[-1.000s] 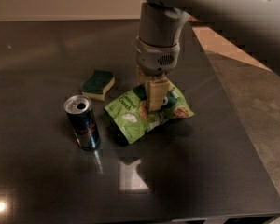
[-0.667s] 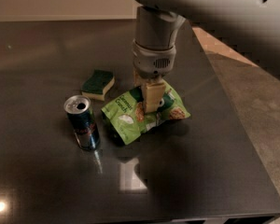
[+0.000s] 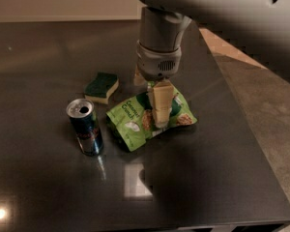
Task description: Move green rice chip bag near redbull can
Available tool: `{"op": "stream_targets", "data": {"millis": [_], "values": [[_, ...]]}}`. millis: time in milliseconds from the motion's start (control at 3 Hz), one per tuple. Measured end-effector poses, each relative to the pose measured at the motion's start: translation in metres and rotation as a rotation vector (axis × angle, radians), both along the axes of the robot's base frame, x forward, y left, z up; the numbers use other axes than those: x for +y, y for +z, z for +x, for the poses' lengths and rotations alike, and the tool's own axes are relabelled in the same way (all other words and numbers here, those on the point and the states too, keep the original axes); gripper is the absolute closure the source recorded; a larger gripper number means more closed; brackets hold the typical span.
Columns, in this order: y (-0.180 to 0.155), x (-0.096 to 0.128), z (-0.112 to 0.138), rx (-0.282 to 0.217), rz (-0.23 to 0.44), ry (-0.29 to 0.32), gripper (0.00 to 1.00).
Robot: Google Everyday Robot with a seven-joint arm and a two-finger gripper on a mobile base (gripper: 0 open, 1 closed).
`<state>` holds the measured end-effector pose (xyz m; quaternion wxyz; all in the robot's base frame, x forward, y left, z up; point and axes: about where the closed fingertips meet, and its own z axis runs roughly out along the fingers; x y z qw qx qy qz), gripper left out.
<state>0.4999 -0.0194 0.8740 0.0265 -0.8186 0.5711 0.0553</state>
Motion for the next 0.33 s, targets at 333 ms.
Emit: {"op": "stream_targets", "data": {"millis": [333], "values": [[0.0,0.0,0.0,0.0,0.0,0.0,0.0]]}}
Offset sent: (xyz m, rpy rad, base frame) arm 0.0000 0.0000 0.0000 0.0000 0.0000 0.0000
